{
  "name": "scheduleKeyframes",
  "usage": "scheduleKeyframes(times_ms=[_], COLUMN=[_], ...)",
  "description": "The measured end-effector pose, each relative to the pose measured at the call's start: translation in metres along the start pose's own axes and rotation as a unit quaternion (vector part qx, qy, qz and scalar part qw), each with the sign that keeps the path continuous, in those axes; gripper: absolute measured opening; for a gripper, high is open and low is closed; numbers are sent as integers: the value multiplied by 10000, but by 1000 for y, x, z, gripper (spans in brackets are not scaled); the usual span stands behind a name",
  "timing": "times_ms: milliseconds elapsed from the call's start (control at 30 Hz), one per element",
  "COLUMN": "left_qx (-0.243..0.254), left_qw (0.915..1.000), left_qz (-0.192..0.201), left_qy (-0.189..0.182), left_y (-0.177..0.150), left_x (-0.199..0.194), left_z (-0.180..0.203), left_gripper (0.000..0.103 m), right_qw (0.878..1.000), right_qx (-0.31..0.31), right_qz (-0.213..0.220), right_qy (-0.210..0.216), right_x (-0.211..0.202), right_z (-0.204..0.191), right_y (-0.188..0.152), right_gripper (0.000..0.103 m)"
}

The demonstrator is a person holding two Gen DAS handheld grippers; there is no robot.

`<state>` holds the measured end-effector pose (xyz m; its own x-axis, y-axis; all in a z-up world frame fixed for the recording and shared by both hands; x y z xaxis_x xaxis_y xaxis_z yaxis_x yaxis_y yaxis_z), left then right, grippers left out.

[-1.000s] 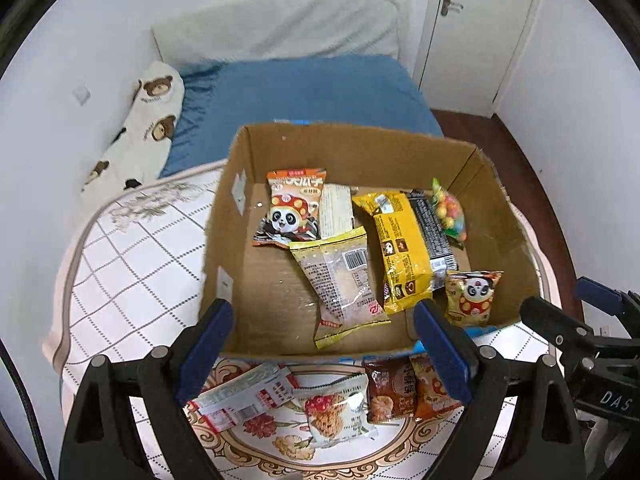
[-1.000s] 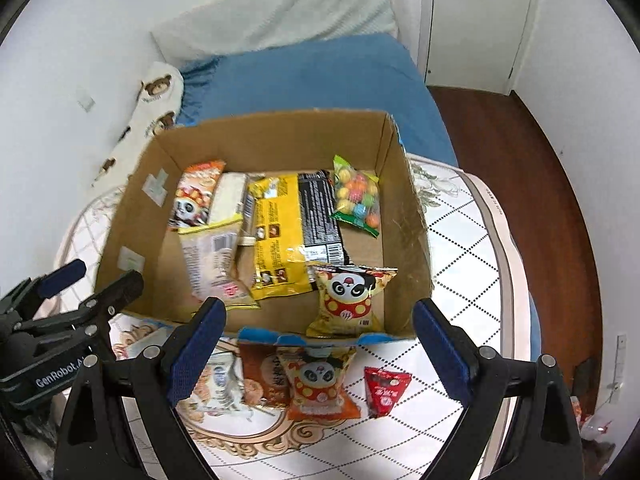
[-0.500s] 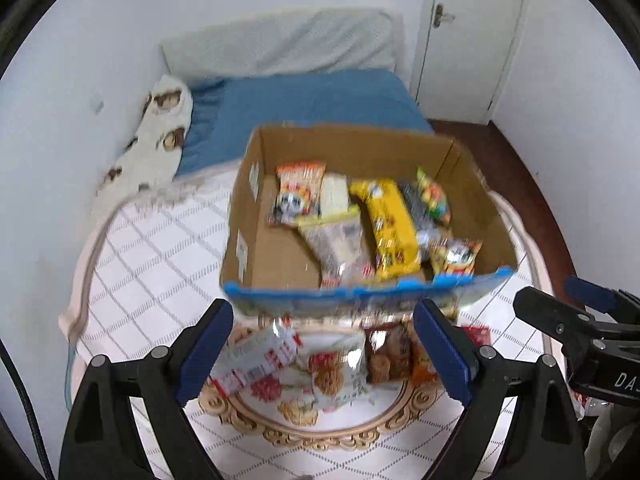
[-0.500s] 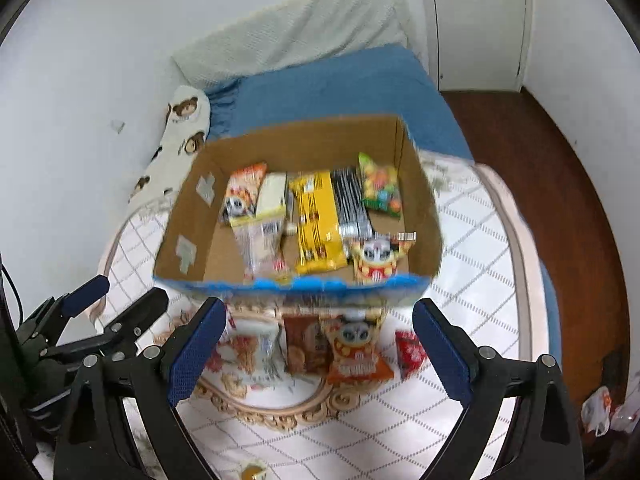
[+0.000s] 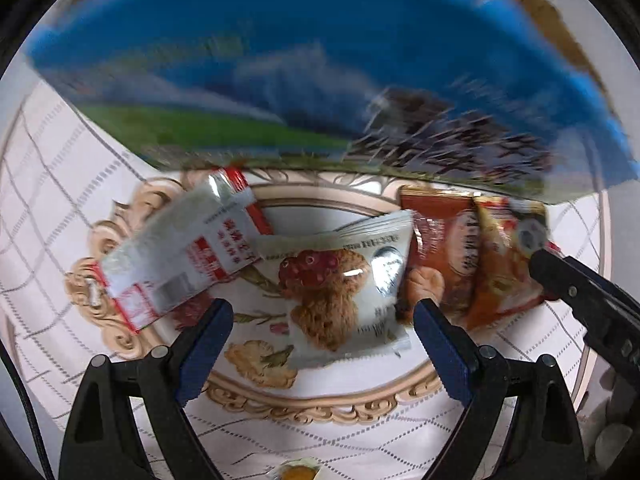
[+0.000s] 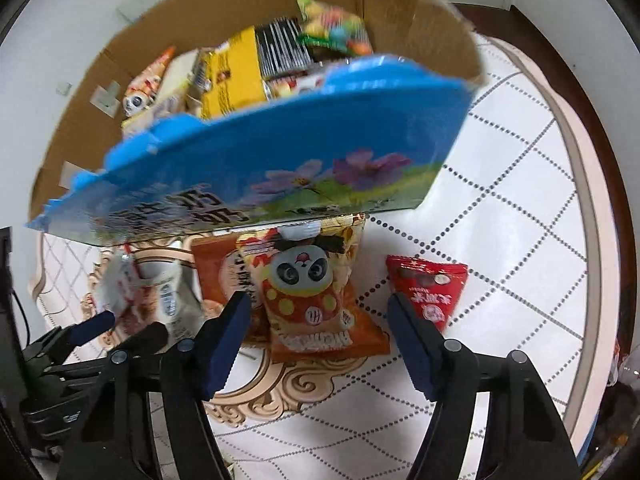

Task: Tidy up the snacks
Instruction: 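Move both tools back toward the remaining snacks on the sheet, then grasp the oat cookie packet with the left tool while the right tool grasps the panda chip bag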

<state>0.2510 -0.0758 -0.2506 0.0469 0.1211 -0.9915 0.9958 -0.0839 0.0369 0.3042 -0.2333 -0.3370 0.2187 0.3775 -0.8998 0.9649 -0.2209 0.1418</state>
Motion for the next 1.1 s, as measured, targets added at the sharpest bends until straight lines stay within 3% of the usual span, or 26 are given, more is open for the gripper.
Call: scheduleKeyframes(times_ms=[33,133,167,267,667,733,833,1100], left_qx=[-24,13,22,70,227,235,311,407], left_qw=[10000,9999,9999,10000,9986,9985,9981,9980], left_qz=[-17,-110,-129,-43,-463,-496,-529,-474], left_qy=[-4,-36,-32,30,-102,-75,5,112], left_y=[1,2,1,-6,-84,-86,-86,-80], left_x=[4,16,19,17,35,41,47,52], left_z=[0,5,6,7,15,20,23,38], left_gripper=[88,58,55,54,56,57,60,61], right_qw=[10000,9996,9994,9987,9927,9926,9911,9905], right_qx=[-16,-114,-128,-77,-16,117,273,73], right_qz=[-40,-207,-261,-478,-1203,-1207,-1299,-1367], right_qy=[1,-140,-181,-151,0,40,48,-149], right_x=[4,25,30,45,53,58,64,63], right_z=[0,-3,-3,-3,10,15,22,25], right_y=[1,6,7,5,-89,-93,-95,-89], right_gripper=[73,73,73,54,53,54,63,64])
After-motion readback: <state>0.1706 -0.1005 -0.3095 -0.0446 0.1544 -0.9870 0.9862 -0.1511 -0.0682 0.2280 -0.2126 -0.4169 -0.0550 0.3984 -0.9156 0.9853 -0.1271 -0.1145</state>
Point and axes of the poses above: each gripper's, at about its wrist camera, not at the fingertips, and x roughly the way its jaws point, z to its right, y to its top, the point moved 2 cm from there along x, roughly the way its jaws point, and after that the axes turned 10 degrees about y, right-handed, at the moved point
